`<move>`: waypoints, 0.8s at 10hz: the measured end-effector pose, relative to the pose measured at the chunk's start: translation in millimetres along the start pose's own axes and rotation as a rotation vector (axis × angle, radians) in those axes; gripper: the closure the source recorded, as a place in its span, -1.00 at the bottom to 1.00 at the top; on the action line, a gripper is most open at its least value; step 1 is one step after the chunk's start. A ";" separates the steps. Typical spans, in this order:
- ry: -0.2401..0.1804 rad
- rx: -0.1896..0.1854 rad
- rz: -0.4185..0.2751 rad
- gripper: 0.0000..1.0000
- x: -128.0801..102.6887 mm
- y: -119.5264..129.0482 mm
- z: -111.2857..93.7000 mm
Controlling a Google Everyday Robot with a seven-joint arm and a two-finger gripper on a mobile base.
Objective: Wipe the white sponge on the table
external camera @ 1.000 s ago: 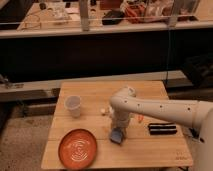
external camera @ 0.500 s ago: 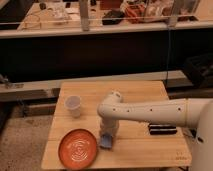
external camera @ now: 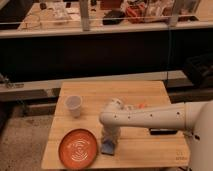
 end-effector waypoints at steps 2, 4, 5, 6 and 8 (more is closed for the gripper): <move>-0.018 0.008 0.020 0.10 3.1 33.7 2.4; -0.030 0.007 0.030 0.10 2.7 66.5 5.5; -0.030 0.006 0.032 0.10 3.1 67.0 5.6; -0.030 0.006 0.030 0.10 3.0 65.4 5.4; -0.030 0.006 0.031 0.10 3.2 66.2 5.2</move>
